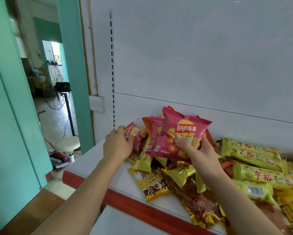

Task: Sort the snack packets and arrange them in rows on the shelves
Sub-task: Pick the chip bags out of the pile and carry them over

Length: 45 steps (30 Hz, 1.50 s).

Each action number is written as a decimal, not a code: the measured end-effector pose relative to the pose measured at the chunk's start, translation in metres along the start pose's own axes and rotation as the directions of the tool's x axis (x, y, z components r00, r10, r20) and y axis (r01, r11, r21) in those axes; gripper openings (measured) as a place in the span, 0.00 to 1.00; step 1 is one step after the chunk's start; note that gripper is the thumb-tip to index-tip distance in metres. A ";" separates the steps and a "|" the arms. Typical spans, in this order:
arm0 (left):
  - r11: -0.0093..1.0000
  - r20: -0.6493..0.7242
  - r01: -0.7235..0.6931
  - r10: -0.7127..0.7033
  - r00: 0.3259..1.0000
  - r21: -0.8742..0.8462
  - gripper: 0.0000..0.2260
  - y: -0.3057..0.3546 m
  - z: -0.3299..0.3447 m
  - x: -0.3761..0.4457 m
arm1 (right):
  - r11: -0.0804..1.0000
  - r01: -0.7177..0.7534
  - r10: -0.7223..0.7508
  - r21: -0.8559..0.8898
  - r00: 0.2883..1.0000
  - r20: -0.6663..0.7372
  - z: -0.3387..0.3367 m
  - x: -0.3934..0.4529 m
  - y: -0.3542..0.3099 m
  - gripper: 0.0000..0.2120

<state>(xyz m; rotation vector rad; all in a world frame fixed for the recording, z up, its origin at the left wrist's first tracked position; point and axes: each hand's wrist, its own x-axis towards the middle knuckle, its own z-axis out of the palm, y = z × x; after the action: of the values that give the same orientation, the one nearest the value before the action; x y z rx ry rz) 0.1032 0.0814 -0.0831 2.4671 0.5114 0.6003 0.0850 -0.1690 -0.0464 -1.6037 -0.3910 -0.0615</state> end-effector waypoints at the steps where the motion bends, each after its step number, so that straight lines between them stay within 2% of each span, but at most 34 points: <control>1: 0.998 0.030 0.004 -0.006 1.000 0.064 0.22 -0.004 0.004 0.007 | 1.000 -0.003 0.003 -0.002 1.000 -0.002 0.002 0.000 0.001 0.19; 3: 0.989 0.113 0.018 -0.035 0.993 0.149 0.27 -0.014 0.013 0.023 | 1.000 -0.009 0.009 -0.003 1.000 -0.004 0.005 0.001 0.001 0.23; 5: 0.987 0.181 0.055 -0.082 0.980 0.148 0.28 -0.024 0.023 0.037 | 1.000 -0.016 0.016 -0.012 1.000 -0.025 0.012 0.001 0.002 0.26; 12: 0.966 0.146 0.093 -0.059 0.987 -0.240 0.21 -0.042 0.022 0.063 | 0.990 -0.010 -0.008 -0.144 0.992 -0.123 0.046 -0.004 -0.002 0.19; 15: 0.910 0.194 0.082 -0.002 0.981 -0.407 0.11 -0.044 0.013 0.062 | 0.981 -0.001 -0.030 -0.192 0.987 -0.160 0.060 -0.008 -0.002 0.19; 18: 0.830 0.125 0.056 0.017 0.992 -0.555 0.09 -0.047 0.006 0.060 | 0.978 -0.011 -0.032 -0.206 0.979 -0.202 0.068 -0.011 -0.002 0.19; 20: 0.807 0.122 0.055 0.021 0.992 -0.588 0.06 -0.051 0.006 0.060 | 0.977 -0.016 -0.031 -0.212 0.975 -0.219 0.073 -0.013 -0.002 0.18; 25: 0.807 0.240 0.111 0.040 0.970 -0.580 0.17 -0.055 0.003 0.055 | 0.976 -0.017 -0.030 -0.219 0.977 -0.213 0.082 -0.020 -0.005 0.17; 27: 0.797 0.193 0.077 0.051 0.980 -0.599 0.19 -0.053 0.000 0.050 | 0.975 -0.018 -0.030 -0.222 0.977 -0.210 0.084 -0.022 -0.006 0.18; 31: 0.715 -0.032 -0.055 0.045 0.998 -0.697 0.18 -0.048 -0.023 0.045 | 0.978 -0.015 -0.031 -0.210 0.976 -0.216 0.086 -0.025 -0.012 0.18; 33: 0.712 -0.096 -0.162 0.133 0.986 -0.683 0.19 -0.042 -0.043 0.042 | 0.984 -0.009 -0.031 -0.178 0.975 -0.219 0.086 -0.028 -0.017 0.19; 36: 0.705 -0.087 -0.338 0.368 0.926 -0.624 0.20 -0.020 -0.075 0.024 | 0.995 -0.007 -0.015 -0.099 0.976 -0.217 0.085 -0.033 -0.023 0.24; 38: 0.655 -0.092 -0.372 0.421 0.903 -0.658 0.20 -0.002 -0.087 0.007 | 0.999 0.004 -0.013 -0.039 0.972 -0.235 0.082 -0.038 -0.026 0.28; 41: 0.561 -0.062 -0.267 0.357 0.932 -0.784 0.21 0.020 -0.088 -0.013 | 0.993 -0.026 0.057 0.118 0.962 -0.267 0.066 -0.048 -0.030 0.28; 44: 0.424 0.121 0.009 0.237 0.964 -0.905 0.25 0.044 -0.077 -0.034 | 0.981 -0.040 0.095 0.192 0.953 -0.287 0.040 -0.064 -0.032 0.27; 45: 0.417 0.160 0.060 0.210 0.964 -0.907 0.24 0.053 -0.069 -0.042 | 0.980 -0.040 0.100 0.195 0.947 -0.306 0.032 -0.071 -0.033 0.27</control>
<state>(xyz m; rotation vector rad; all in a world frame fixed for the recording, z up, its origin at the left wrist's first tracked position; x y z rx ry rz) 0.0451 0.0491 -0.0132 1.4359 -0.0825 0.4072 0.0026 -0.1522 -0.0367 -1.3918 -0.0877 -0.2176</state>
